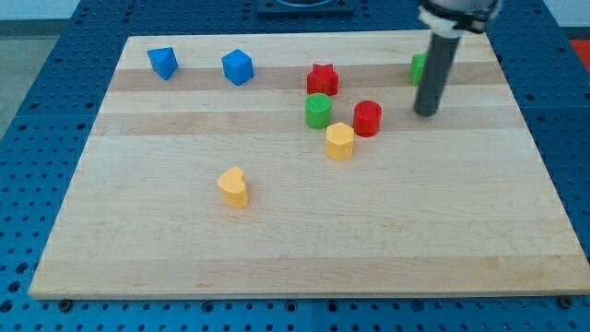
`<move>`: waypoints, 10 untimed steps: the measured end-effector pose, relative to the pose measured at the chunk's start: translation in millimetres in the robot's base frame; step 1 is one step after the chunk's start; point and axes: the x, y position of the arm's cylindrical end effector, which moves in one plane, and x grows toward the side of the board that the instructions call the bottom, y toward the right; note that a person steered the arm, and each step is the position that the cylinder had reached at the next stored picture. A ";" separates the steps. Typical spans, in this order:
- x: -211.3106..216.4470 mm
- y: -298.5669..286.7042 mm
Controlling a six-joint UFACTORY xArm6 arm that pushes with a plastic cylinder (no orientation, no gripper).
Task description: Place the green star above the red circle
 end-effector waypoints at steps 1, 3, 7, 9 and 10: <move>-17.7 39.2; -88.8 48.0; -63.7 -9.6; -21.8 -8.8; -3.6 -8.8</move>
